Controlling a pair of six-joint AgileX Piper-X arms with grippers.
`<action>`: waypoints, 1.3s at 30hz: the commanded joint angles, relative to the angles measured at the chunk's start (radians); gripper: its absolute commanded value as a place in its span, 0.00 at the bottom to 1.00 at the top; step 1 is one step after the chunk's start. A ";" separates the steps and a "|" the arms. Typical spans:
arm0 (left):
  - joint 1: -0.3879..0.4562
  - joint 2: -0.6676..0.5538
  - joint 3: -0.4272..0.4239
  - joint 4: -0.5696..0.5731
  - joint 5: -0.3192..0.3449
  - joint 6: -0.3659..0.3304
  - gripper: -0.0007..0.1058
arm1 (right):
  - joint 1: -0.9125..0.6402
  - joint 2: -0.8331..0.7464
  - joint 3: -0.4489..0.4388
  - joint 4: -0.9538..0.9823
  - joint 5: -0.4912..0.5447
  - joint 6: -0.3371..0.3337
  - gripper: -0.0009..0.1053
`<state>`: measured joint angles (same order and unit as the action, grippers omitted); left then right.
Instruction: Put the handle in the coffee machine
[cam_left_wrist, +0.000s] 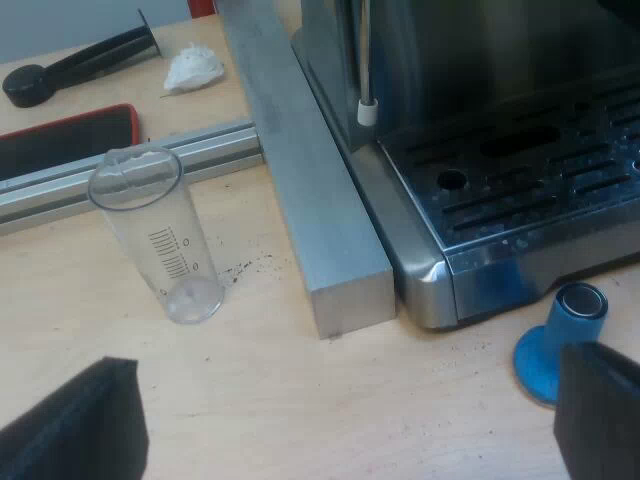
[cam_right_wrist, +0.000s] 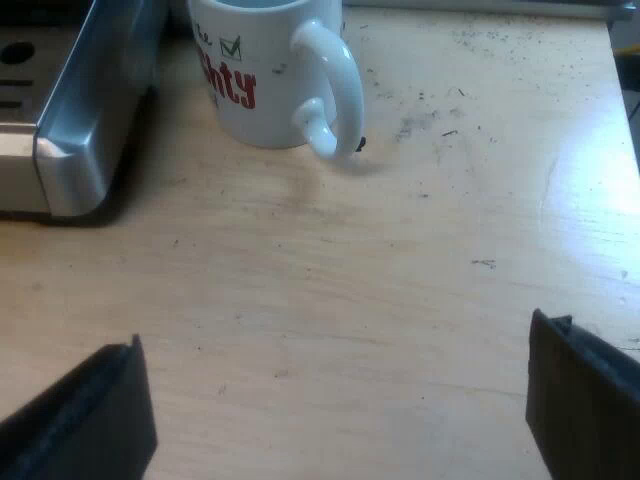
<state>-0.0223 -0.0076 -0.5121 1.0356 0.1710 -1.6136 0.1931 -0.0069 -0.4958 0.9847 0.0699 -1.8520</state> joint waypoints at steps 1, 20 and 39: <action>0.003 -0.045 -0.003 -0.018 0.000 0.001 0.79 | -0.009 -0.046 -0.005 -0.008 -0.003 -0.008 0.74; 0.010 -0.146 0.003 -0.030 -0.002 0.001 0.79 | -0.140 -0.048 -0.005 -0.008 -0.003 -0.008 0.74; 0.010 -0.146 0.003 -0.029 0.000 0.011 0.79 | -0.213 -0.042 -0.005 -0.008 0.000 -0.008 0.74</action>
<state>-0.0135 -0.0076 -0.5067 1.0162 0.1721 -1.5940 -0.0168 -0.0069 -0.4958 0.9847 0.0720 -1.8534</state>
